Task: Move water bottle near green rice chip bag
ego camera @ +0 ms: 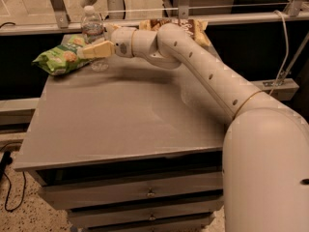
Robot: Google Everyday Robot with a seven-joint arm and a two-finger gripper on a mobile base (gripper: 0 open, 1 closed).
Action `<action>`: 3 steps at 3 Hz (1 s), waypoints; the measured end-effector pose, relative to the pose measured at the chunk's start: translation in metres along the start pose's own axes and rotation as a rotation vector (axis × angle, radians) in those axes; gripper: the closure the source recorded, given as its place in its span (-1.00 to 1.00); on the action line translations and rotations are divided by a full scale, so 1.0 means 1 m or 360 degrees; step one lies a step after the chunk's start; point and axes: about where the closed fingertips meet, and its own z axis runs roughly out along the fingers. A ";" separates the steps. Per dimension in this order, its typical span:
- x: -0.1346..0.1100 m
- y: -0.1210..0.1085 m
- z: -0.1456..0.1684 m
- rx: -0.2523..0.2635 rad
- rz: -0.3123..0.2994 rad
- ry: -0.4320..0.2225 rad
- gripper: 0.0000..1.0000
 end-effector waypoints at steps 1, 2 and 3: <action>-0.008 0.002 -0.020 -0.0016 -0.0066 0.0033 -1.00; -0.023 0.011 -0.078 -0.0019 -0.0170 0.0142 -1.00; -0.051 0.029 -0.163 0.0026 -0.0296 0.0222 -1.00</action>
Offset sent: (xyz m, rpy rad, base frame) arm -0.0724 -0.1758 0.0585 -0.2472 -0.1543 0.0045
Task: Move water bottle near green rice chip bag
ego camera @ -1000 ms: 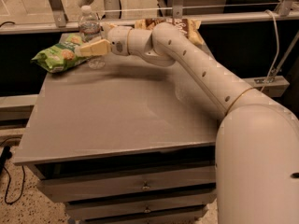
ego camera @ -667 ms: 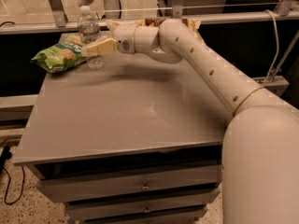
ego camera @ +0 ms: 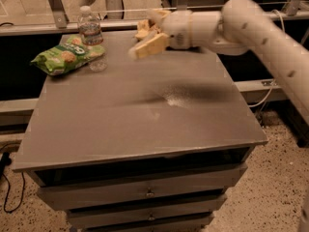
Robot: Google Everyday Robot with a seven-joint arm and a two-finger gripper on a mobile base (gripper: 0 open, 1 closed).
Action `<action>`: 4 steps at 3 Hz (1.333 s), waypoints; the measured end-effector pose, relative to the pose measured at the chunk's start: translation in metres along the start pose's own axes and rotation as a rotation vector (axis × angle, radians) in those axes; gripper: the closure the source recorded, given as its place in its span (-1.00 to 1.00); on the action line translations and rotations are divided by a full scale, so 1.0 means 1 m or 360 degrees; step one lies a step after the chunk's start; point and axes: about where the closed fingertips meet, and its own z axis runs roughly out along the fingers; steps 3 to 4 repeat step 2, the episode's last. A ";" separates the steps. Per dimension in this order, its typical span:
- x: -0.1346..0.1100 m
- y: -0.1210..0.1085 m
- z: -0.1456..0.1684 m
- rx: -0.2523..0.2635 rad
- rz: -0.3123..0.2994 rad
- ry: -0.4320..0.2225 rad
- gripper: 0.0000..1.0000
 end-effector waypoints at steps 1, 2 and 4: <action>-0.019 0.013 -0.080 0.0111 -0.0112 0.0004 -1.00; -0.017 0.010 -0.103 0.0165 -0.0122 0.0013 -1.00; -0.017 0.010 -0.103 0.0165 -0.0122 0.0013 -1.00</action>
Offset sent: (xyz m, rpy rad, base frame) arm -0.0358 -0.0625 0.0247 -0.0157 -0.0700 -0.0538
